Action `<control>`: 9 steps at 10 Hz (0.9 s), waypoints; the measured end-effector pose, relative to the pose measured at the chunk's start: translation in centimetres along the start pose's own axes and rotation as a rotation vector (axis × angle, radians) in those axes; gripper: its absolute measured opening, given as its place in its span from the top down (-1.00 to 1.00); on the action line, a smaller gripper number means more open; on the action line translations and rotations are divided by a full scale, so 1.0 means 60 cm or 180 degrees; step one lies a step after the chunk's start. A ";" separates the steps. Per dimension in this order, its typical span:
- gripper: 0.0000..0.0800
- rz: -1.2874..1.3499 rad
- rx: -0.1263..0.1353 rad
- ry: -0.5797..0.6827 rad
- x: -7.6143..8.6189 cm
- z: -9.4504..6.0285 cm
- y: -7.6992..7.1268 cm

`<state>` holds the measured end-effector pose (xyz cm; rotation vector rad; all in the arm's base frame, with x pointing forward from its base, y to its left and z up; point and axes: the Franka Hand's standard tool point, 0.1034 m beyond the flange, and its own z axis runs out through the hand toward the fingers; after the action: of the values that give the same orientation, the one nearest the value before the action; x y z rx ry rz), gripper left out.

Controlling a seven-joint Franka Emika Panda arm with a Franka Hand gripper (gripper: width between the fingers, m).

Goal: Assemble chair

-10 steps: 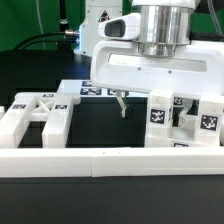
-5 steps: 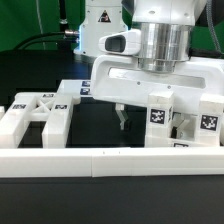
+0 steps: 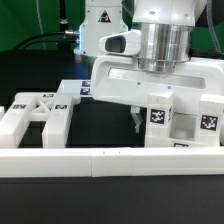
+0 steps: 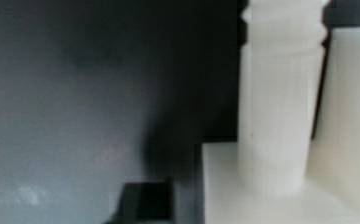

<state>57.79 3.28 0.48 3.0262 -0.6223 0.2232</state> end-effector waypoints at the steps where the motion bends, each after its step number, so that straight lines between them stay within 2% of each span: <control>1: 0.77 -0.0017 0.0001 0.0001 0.000 -0.001 0.000; 2: 0.91 -0.0062 0.0003 0.0004 0.001 -0.001 0.000; 4: 0.92 -0.0287 0.0016 0.0021 0.009 -0.012 0.000; 5: 0.92 -0.0475 0.0065 -0.0002 0.019 -0.059 0.003; 6: 0.92 -0.0628 0.0112 -0.0006 0.024 -0.093 0.007; 8: 0.92 -0.0909 0.0152 -0.0090 0.050 -0.126 0.016; 9: 0.92 -0.0955 0.0159 -0.0144 0.064 -0.133 0.015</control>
Offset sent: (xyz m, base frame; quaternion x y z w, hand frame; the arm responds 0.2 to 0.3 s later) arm -0.0037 0.0105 -0.0003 0.0210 -0.0148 -0.0749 0.9969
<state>59.87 1.54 8.99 3.1261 -0.1606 0.1593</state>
